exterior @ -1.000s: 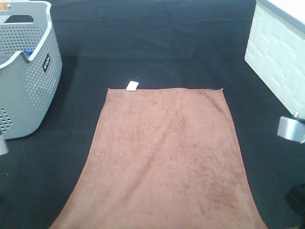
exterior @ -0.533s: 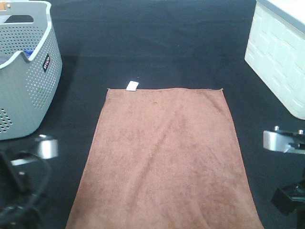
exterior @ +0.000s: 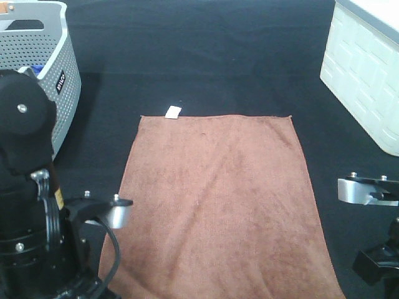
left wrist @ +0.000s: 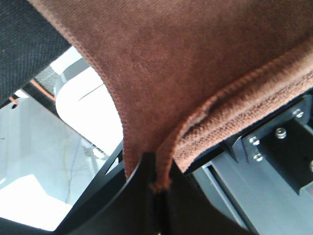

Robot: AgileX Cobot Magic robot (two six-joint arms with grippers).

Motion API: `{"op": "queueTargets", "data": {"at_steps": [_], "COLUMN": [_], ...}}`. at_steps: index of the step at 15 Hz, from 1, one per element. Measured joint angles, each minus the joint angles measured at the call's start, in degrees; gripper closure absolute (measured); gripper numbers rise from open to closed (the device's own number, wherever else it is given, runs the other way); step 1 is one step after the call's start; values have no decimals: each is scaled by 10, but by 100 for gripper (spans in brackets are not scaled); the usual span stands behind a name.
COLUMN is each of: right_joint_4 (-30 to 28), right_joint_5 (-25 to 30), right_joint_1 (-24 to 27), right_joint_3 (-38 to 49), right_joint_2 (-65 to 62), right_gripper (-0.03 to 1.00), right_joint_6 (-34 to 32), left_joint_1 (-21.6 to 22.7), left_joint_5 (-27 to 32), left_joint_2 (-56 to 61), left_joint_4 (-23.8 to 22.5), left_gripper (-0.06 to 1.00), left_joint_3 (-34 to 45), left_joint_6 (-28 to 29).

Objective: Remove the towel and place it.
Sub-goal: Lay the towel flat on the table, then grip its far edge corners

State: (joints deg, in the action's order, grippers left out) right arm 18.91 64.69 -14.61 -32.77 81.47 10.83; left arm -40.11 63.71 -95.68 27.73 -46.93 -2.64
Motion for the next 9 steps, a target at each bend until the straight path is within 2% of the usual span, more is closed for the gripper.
{"op": "queueTargets", "data": {"at_steps": [3,4,6,7,9], "right_joint_4": [15,16,19,19,24], "right_joint_5": [0,1,6,8,22], "right_joint_1": [1,1,1,1,1], "right_joint_3": [0,0,0,0,0], "right_joint_2": [0,0,0,0,0], "right_gripper": [77,67,43,32,28], "right_joint_6": [10,10,10,10,10], "left_joint_1": [-3,-3,-3,-3,-3], "left_joint_5": [2,2,2,7,18], "left_joint_2": [0,0,0,0,0], "left_joint_4": [1,1,1,1,2], "left_gripper": [74,68,42,34,28], "left_joint_3": [-1,-1,-1,-1,-1], "left_joint_6": [19,26,55,62,62]}}
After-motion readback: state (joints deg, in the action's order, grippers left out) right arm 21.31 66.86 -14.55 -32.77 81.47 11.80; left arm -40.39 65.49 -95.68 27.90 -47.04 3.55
